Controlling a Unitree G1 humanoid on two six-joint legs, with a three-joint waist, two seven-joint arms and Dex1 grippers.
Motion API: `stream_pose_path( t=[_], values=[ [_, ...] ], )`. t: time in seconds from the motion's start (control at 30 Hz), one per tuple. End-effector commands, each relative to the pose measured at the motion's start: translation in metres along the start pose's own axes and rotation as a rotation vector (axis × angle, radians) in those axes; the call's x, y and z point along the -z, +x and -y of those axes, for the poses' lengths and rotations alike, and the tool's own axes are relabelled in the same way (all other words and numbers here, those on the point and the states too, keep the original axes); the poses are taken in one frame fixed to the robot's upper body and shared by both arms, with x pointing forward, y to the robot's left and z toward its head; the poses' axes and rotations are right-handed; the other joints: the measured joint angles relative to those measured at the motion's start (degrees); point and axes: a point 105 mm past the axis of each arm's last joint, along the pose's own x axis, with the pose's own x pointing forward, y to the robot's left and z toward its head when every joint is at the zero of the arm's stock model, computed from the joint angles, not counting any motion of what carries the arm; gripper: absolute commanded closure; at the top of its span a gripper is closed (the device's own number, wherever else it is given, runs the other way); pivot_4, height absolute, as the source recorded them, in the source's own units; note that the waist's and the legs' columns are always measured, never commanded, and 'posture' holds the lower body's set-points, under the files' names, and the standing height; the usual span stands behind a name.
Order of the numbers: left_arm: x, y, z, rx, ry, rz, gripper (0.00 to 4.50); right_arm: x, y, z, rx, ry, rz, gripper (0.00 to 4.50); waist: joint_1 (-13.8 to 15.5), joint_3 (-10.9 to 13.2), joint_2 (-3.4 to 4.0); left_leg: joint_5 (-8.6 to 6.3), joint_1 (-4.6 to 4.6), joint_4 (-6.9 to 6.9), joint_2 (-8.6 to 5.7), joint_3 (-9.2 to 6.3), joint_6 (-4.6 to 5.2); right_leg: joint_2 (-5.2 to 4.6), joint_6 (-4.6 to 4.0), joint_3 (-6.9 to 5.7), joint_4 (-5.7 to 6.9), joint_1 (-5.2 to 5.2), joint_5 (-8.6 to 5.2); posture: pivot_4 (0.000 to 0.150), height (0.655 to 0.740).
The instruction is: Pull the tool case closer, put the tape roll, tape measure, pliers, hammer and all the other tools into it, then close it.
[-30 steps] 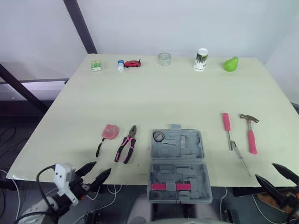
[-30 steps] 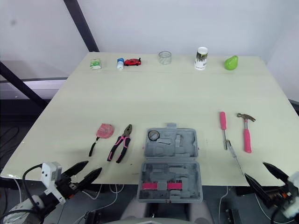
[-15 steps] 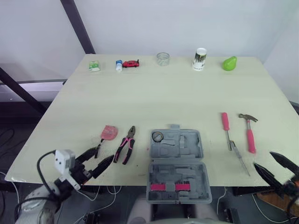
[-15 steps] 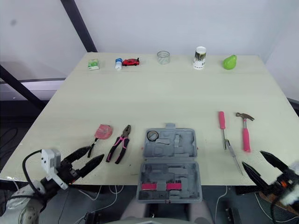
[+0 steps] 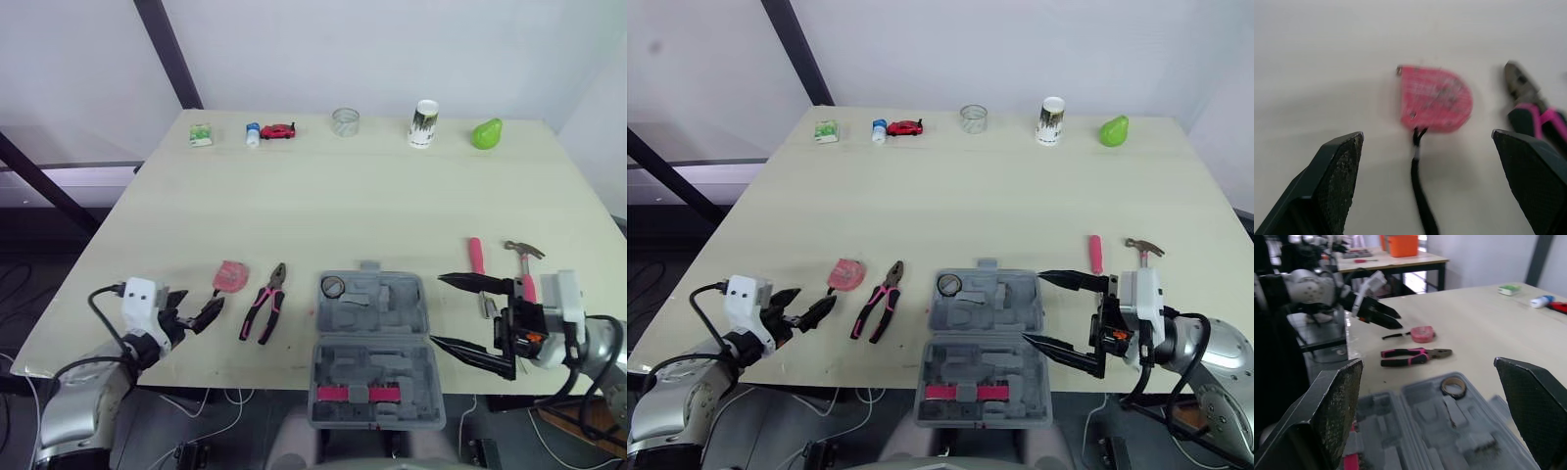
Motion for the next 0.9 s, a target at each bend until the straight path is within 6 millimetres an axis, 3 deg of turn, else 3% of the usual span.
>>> stream_pose_path(
  t=[0.03, 0.07, 0.23, 0.27, 0.33, 0.37, 0.4, 0.43, 0.5, 0.7, 0.9],
  values=[
    [0.000, 0.006, -0.004, -0.030, 0.027, -0.040, 0.02, -0.005, 0.002, -0.001, -0.020, -0.020, 0.007, 0.00, -0.1, 0.0, -0.02, 0.00, 0.00, 0.00, 0.00, -0.01, 0.00, 0.00, 0.02, 0.00, 0.00, 0.00, 0.01, 0.150, 0.7400],
    [0.002, 0.010, -0.003, -0.030, 0.023, -0.051, 0.02, -0.006, 0.003, -0.001, -0.021, -0.022, 0.011, 0.00, -0.1, 0.0, -0.02, 0.00, 0.00, 0.00, 0.00, -0.02, 0.00, 0.00, 0.02, -0.01, 0.00, 0.00, 0.01, 0.150, 0.7400],
    [0.003, 0.025, 0.005, -0.025, 0.007, -0.075, 1.19, -0.009, 0.004, -0.004, -0.019, -0.026, 0.016, 0.00, -0.2, 0.0, -0.02, 0.00, 0.02, 0.00, 0.01, -0.04, 0.00, 0.00, 0.02, -0.02, 0.04, 0.00, 0.02, 0.150, 0.7400],
    [0.002, 0.027, 0.011, -0.013, 0.001, -0.078, 1.75, -0.009, 0.004, -0.005, -0.018, -0.026, 0.013, 0.00, -0.1, 0.0, -0.02, 0.00, 0.02, 0.00, 0.01, -0.03, 0.00, -0.01, 0.02, -0.02, 0.04, 0.00, 0.02, 0.150, 0.7400],
    [-0.002, 0.029, 0.017, -0.008, -0.011, -0.076, 2.41, -0.008, 0.002, -0.005, -0.014, -0.028, 0.007, 0.00, -0.1, 0.0, -0.02, 0.00, 0.02, 0.00, 0.00, -0.03, 0.00, -0.07, 0.03, -0.02, 0.03, 0.00, 0.03, 0.150, 0.7400],
    [-0.003, 0.028, 0.019, -0.009, -0.017, -0.076, 3.03, -0.008, 0.002, -0.005, -0.011, -0.029, 0.006, 0.00, -0.1, 0.0, -0.02, 0.00, 0.01, 0.00, -0.01, -0.03, 0.00, -0.09, 0.04, -0.02, 0.03, 0.00, 0.03, 0.150, 0.7400],
    [-0.002, 0.023, 0.022, -0.001, -0.019, -0.078, 3.15, -0.008, 0.002, -0.005, -0.011, -0.027, 0.005, 0.00, -0.1, 0.0, -0.02, 0.00, 0.01, 0.00, -0.01, -0.03, 0.00, -0.10, 0.04, -0.02, 0.03, 0.00, 0.03, 0.150, 0.7400],
    [0.000, 0.018, 0.025, 0.006, -0.023, -0.081, 3.80, -0.008, 0.002, -0.006, -0.013, -0.024, 0.005, 0.00, -0.3, 0.0, -0.02, 0.00, 0.01, 0.00, -0.01, -0.02, 0.00, -0.12, 0.04, -0.01, 0.03, 0.00, 0.03, 0.150, 0.7400],
    [0.008, 0.004, 0.030, 0.012, -0.028, -0.100, 4.30, -0.007, 0.003, -0.009, -0.028, -0.015, 0.006, 0.00, -0.4, 0.0, -0.02, 0.00, 0.03, -0.08, 0.00, -0.02, -0.01, -0.41, 0.03, 0.00, 0.02, -0.01, 0.03, 0.150, 0.7400],
    [0.034, -0.038, 0.036, -0.004, -0.044, -0.172, 4.42, -0.006, 0.005, -0.015, -0.088, -0.008, 0.005, 0.00, -0.9, 0.0, -0.02, 0.00, 0.03, -0.16, 0.01, -0.08, -0.01, -0.58, -0.20, 0.15, -0.03, -0.02, -0.10, 0.150, 0.7400],
    [0.045, -0.060, 0.034, -0.036, -0.055, -0.208, 4.42, -0.003, 0.005, -0.015, -0.106, 0.002, 0.000, 0.00, -0.8, 0.0, -0.02, 0.00, 0.01, -0.17, 0.01, -0.09, -0.01, -0.63, -0.22, 0.14, -0.09, -0.01, -0.11, 0.150, 0.7400]
  ],
)
